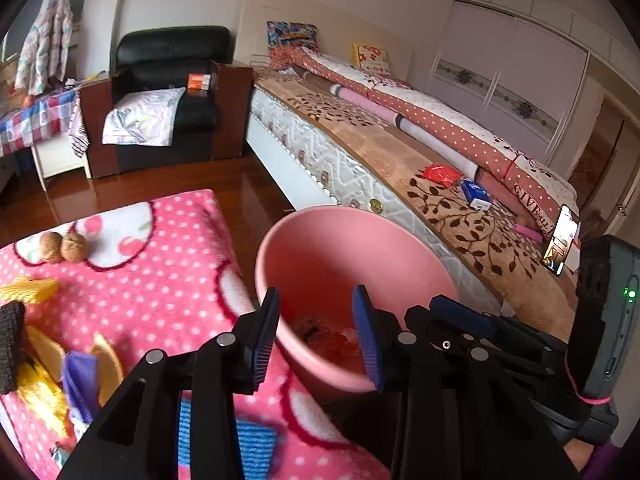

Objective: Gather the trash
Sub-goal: 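Move both tools back over the table toward the black mesh net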

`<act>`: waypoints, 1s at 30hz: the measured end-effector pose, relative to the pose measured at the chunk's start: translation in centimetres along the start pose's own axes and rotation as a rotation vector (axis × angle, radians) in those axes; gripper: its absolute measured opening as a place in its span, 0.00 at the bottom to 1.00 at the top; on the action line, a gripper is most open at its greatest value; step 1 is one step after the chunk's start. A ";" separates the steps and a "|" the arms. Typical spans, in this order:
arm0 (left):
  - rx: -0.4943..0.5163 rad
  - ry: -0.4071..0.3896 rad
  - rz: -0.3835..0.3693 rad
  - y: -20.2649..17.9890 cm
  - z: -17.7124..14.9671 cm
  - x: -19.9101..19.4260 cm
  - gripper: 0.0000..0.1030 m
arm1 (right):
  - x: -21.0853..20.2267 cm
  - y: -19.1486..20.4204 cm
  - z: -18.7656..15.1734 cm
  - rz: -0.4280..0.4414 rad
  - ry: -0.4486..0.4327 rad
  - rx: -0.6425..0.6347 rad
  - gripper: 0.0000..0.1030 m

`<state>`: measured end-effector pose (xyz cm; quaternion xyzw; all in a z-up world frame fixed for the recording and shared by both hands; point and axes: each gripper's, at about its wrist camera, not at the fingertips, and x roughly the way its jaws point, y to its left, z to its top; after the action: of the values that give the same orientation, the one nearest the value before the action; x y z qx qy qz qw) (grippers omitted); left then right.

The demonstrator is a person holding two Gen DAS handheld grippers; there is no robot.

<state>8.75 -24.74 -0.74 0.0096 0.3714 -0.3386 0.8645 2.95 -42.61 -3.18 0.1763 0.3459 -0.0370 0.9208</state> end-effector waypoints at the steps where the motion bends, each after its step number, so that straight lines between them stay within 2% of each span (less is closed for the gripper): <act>1: -0.002 -0.004 0.008 0.1 -0.2 -0.3 0.37 | -0.2 0.5 -0.1 0.007 -0.004 -0.010 0.36; 6: -0.033 -0.028 0.051 1.3 -1.1 -2.6 0.38 | -0.7 2.7 -1.0 0.040 -0.002 -0.040 0.36; 14: -0.144 -0.055 0.129 4.1 -3.4 -6.3 0.38 | -1.8 6.6 -2.8 0.087 0.009 -0.100 0.36; 19: -0.142 -0.098 0.205 5.4 -4.4 -8.8 0.38 | -2.6 8.4 -3.7 0.113 0.015 -0.150 0.36; 22: -0.161 -0.109 0.239 6.7 -4.8 -10.1 0.44 | -2.9 8.8 -3.9 0.124 0.012 -0.165 0.36; 30: -0.227 -0.124 0.364 12.1 -6.4 -13.4 0.50 | -1.9 10.1 -4.1 0.182 0.042 -0.210 0.36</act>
<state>5.23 -5.96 0.51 -0.0416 0.3456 -0.1331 0.9280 0.88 -31.84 -1.85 0.1103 0.3498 0.0869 0.9263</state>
